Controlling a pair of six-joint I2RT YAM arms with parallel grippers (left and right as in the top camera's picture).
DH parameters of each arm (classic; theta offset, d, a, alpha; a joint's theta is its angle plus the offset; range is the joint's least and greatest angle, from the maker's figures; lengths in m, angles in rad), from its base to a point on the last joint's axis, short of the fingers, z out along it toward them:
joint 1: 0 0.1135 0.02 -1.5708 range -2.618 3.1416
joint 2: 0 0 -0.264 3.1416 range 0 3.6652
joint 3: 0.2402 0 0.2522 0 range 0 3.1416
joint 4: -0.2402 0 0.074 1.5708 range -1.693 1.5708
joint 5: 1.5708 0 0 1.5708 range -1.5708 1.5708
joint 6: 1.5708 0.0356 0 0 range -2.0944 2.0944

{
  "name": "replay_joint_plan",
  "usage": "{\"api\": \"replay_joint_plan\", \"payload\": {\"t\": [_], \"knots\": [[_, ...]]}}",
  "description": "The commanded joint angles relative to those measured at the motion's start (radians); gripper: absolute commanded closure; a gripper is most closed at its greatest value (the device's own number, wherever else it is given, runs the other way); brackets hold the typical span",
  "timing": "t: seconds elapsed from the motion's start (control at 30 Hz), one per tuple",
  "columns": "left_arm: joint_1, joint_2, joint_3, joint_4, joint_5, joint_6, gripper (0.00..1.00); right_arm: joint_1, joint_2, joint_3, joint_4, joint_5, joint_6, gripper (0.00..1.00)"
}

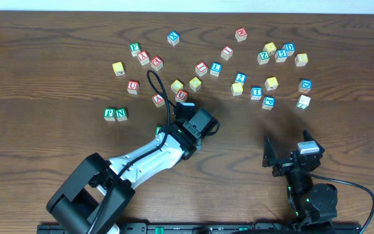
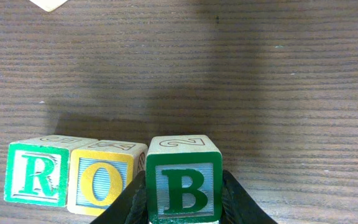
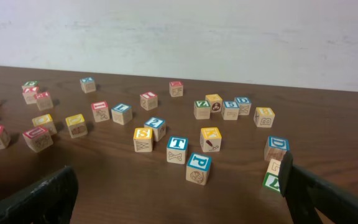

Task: Spell out ROBOT
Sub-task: 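Lower the green B block to the right of the O block, then set the B block down beside the O block and open left gripper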

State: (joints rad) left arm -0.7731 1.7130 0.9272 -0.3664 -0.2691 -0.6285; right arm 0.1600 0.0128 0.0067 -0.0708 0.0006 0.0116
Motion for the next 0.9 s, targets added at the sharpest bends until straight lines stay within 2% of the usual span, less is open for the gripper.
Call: {"api": "replay_joint_plan", "payload": {"t": [0.0,0.57,0.87], "knots": [[0.016,0.013,-0.011,-0.001,-0.034,-0.010,0.92,-0.009,-0.002,-0.002,-0.005,0.008,0.010,0.01],[0.048,0.013,-0.020,0.003,-0.031,-0.031,0.93,-0.009,-0.002,-0.001,-0.005,0.008,0.010,0.01],[0.048,0.013,-0.020,0.002,0.035,-0.026,0.93,-0.009,-0.002,-0.001,-0.005,0.008,0.010,0.01]]}}
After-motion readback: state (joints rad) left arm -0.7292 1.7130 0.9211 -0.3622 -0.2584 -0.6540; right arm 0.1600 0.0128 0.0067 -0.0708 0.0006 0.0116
